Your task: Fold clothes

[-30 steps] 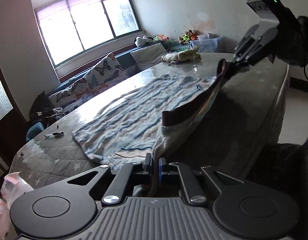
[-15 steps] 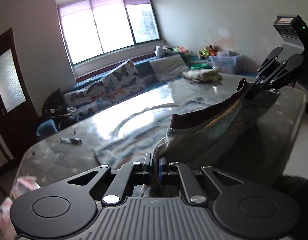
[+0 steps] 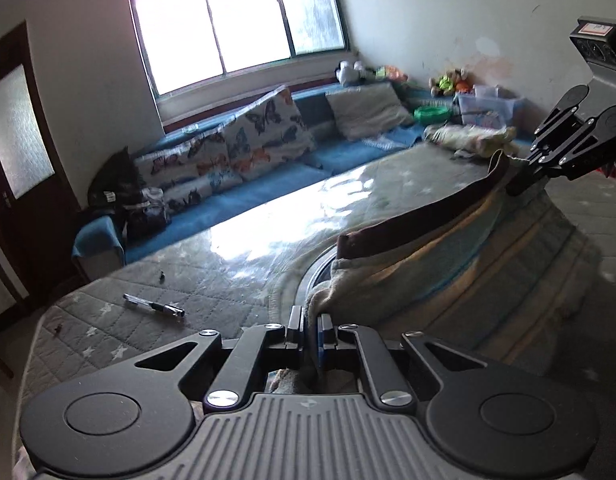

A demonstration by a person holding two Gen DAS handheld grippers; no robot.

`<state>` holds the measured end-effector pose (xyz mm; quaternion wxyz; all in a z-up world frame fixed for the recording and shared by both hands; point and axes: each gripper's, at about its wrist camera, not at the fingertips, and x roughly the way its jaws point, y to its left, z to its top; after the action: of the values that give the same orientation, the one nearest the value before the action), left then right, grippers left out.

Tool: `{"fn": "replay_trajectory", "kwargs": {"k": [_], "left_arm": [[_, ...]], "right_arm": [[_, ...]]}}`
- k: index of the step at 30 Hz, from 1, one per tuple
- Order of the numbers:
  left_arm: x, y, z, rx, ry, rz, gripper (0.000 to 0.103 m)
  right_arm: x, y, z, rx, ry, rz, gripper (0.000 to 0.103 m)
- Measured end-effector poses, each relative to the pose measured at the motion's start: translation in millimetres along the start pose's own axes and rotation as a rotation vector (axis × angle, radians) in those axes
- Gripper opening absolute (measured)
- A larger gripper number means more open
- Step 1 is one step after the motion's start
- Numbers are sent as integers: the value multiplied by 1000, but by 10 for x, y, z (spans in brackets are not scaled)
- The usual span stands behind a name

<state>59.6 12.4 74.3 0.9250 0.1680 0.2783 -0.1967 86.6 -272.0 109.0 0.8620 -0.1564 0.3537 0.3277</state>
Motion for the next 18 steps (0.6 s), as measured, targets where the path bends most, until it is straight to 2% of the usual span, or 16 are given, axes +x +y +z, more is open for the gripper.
{"fn": "replay_trajectory", "kwargs": {"k": [2, 4, 5, 8, 10, 12, 14, 18], "left_arm": [[243, 67, 3, -6, 41, -10, 8], [455, 105, -24, -16, 80, -7, 10], [542, 113, -48, -20, 98, -11, 12], [727, 119, -122, -20, 134, 21, 19], [778, 152, -148, -47, 142, 30, 23], [791, 191, -160, -62, 135, 51, 37], [767, 224, -172, -78, 123, 85, 44], [662, 211, -113, -107, 88, 112, 44]], "right_arm": [[263, -119, 46, 20, 41, -3, 4], [505, -250, 44, 77, 72, -16, 11], [598, -296, 33, 99, 85, -22, 18], [752, -405, -41, 145, 79, -44, 23], [788, -476, -99, 174, 69, -54, 33], [799, -528, -155, 198, 58, -67, 35], [759, -567, -204, 223, 41, -84, 35], [657, -580, -286, 249, 5, -90, 33]]}}
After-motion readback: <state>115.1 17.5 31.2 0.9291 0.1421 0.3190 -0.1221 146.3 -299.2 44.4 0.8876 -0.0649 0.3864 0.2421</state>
